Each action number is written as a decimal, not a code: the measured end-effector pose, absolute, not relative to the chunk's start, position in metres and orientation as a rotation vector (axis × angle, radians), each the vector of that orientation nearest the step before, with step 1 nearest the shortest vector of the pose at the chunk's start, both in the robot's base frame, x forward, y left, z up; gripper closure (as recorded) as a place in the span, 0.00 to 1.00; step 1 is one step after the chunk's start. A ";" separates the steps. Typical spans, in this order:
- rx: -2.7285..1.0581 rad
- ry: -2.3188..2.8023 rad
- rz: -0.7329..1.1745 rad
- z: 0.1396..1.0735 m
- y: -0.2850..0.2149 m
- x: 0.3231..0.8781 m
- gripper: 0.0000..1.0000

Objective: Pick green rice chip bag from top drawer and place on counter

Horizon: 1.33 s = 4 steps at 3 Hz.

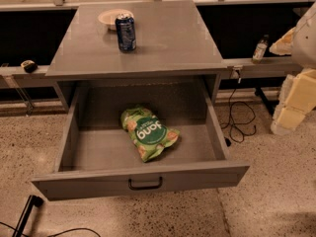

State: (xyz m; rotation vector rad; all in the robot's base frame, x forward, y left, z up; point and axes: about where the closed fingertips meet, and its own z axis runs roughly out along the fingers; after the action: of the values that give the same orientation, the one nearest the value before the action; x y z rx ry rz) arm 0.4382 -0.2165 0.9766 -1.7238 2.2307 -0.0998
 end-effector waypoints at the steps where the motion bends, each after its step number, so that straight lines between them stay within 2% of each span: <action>1: -1.724 2.231 -0.100 0.977 -0.217 0.438 0.00; 2: -1.706 2.185 -0.060 0.970 -0.184 0.461 0.00; 3: -1.623 2.165 0.019 0.938 -0.125 0.509 0.00; 4: -1.472 2.219 -0.016 0.897 -0.098 0.532 0.00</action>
Offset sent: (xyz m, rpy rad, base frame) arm 0.0697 0.1000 -0.0243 0.1520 -0.0499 0.0487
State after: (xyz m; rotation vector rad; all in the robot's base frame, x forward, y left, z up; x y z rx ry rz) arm 0.5320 -0.0980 0.8973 -1.4724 2.2194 -0.0156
